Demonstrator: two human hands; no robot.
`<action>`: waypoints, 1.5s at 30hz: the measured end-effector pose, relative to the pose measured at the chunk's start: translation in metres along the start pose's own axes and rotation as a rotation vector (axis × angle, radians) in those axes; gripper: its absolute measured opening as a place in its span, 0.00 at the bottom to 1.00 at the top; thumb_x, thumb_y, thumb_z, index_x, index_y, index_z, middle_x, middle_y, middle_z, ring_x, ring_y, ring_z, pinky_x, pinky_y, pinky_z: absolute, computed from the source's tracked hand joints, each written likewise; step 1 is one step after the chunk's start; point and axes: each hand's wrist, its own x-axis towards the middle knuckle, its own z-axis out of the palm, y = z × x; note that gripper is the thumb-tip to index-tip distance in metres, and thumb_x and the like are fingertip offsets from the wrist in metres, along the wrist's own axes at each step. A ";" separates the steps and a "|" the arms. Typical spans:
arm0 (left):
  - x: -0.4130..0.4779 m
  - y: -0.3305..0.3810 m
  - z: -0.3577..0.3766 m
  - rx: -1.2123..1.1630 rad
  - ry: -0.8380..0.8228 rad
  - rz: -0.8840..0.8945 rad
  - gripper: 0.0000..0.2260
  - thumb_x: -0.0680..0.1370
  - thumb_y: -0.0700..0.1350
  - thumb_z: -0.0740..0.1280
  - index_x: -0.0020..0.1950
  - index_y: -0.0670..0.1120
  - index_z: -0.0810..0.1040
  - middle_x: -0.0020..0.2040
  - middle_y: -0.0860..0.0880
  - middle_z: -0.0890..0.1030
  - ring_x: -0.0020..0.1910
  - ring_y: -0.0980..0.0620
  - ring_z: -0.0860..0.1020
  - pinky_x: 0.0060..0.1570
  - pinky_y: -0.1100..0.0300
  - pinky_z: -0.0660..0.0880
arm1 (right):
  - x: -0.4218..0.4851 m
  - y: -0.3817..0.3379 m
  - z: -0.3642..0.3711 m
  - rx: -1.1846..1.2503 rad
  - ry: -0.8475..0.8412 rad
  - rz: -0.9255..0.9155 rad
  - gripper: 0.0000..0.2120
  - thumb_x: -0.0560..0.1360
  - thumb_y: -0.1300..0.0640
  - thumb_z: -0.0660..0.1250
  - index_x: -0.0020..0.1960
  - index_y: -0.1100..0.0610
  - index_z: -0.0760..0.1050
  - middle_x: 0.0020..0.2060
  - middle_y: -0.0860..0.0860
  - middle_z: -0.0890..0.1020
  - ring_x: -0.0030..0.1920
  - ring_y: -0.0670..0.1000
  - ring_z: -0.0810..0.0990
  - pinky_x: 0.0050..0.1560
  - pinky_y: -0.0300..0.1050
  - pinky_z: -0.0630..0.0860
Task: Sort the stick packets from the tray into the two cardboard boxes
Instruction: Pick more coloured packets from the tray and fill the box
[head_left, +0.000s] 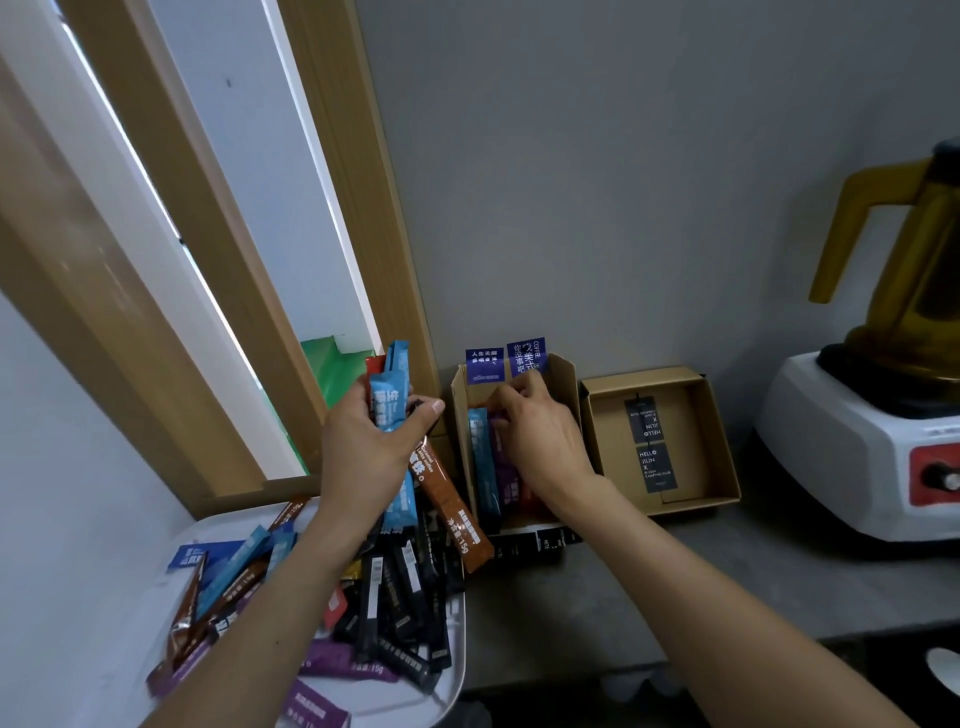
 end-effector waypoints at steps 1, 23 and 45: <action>0.000 0.001 0.000 -0.001 0.001 0.000 0.11 0.75 0.53 0.76 0.51 0.58 0.74 0.45 0.54 0.82 0.42 0.65 0.82 0.33 0.75 0.74 | -0.001 -0.001 -0.004 -0.004 -0.003 -0.013 0.11 0.80 0.55 0.70 0.62 0.52 0.76 0.65 0.51 0.74 0.55 0.53 0.83 0.52 0.49 0.84; 0.002 0.020 0.013 -0.165 -0.128 -0.035 0.13 0.75 0.47 0.76 0.57 0.48 0.78 0.45 0.57 0.87 0.41 0.62 0.85 0.34 0.71 0.77 | -0.099 -0.009 -0.041 1.880 0.268 0.689 0.11 0.80 0.65 0.65 0.62 0.59 0.76 0.53 0.61 0.85 0.46 0.52 0.86 0.44 0.42 0.86; 0.022 0.032 0.028 0.055 -0.212 0.056 0.12 0.72 0.47 0.79 0.51 0.47 0.80 0.42 0.53 0.86 0.40 0.61 0.84 0.35 0.70 0.78 | -0.093 -0.006 -0.001 0.391 0.064 0.326 0.10 0.81 0.48 0.68 0.61 0.48 0.76 0.53 0.45 0.85 0.50 0.42 0.85 0.50 0.44 0.84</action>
